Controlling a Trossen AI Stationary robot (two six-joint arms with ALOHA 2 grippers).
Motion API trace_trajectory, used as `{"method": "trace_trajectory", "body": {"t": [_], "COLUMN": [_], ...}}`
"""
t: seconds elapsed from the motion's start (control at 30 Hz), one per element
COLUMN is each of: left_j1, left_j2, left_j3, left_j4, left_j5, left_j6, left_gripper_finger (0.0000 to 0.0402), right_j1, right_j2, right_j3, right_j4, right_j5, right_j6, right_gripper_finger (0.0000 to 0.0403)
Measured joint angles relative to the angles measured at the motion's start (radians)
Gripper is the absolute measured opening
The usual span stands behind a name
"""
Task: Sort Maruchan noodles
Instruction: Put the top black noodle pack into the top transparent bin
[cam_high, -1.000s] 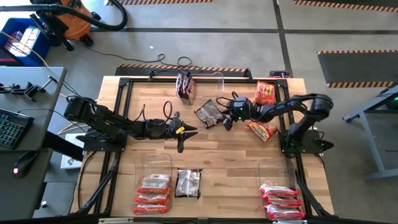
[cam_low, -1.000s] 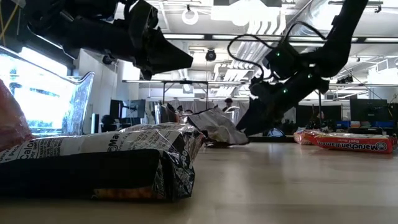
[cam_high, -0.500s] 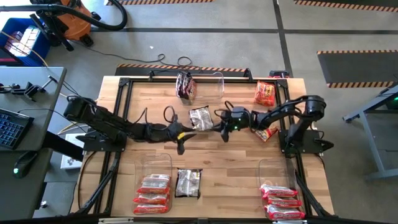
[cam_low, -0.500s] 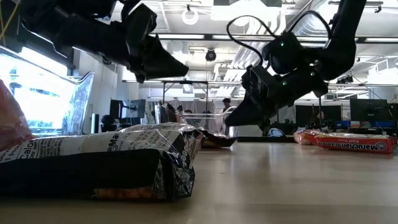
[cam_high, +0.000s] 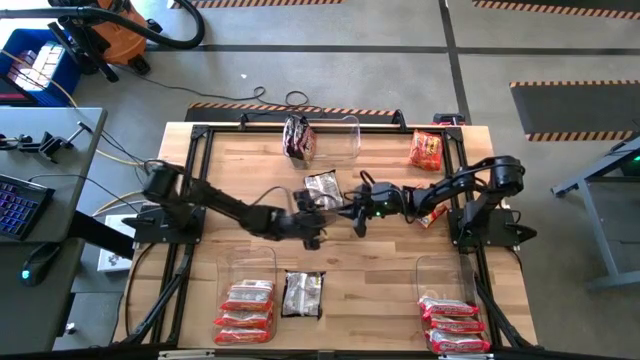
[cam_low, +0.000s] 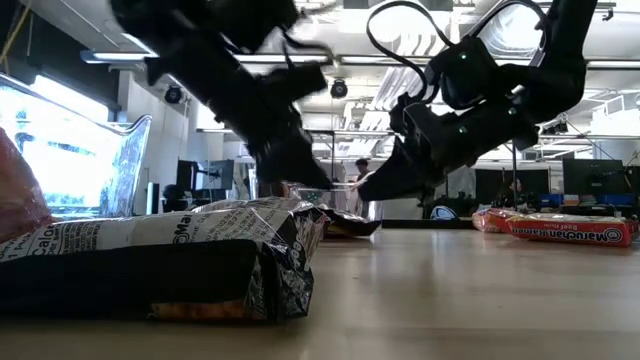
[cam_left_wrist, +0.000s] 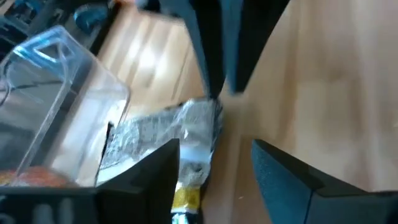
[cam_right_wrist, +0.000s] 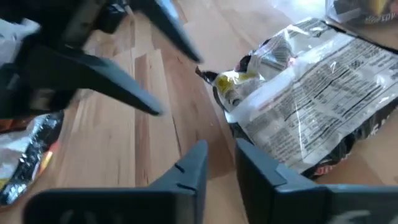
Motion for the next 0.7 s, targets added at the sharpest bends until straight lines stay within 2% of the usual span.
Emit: {"method": "trace_trajectory", "body": {"t": [0.1, 0.27, 0.37, 0.47, 0.53, 0.63, 0.7], "left_j1": [0.015, 0.05, 0.088, 0.124, 0.142, 0.153, 0.144], "left_j2": [0.047, 0.088, 0.099, 0.114, 0.113, 0.11, 0.103], "left_j3": [0.062, 0.106, 0.107, 0.107, 0.107, 0.107, 0.106], "left_j4": [-0.134, -0.242, -0.246, -0.248, -0.255, -0.258, -0.257], "left_j5": [-0.012, -0.084, -0.023, 0.081, 0.106, 0.1, 0.061], "left_j6": [0.027, 0.037, 0.025, 0.0, -0.004, 0.023, 0.05], "left_gripper_finger": [0.0202, 0.0205, 0.0191, 0.0159, 0.0127, 0.0069, 0.0026], "right_j1": [0.0, 0.0, -0.005, -0.021, -0.042, -0.089, -0.121], "right_j2": [-0.006, -0.059, -0.115, -0.185, -0.221, -0.234, -0.218], "right_j3": [0.001, 0.001, 0.001, 0.001, 0.001, 0.001, 0.001], "right_j4": [-0.005, -0.054, -0.109, -0.191, -0.225, -0.241, -0.243], "right_j5": [-0.001, -0.005, -0.007, -0.009, -0.01, -0.058, -0.116], "right_j6": [-0.022, -0.059, -0.074, -0.069, -0.019, 0.169, 0.3], "right_gripper_finger": [0.0106, 0.0148, 0.0167, 0.0181, 0.0187, 0.019, 0.019]}}
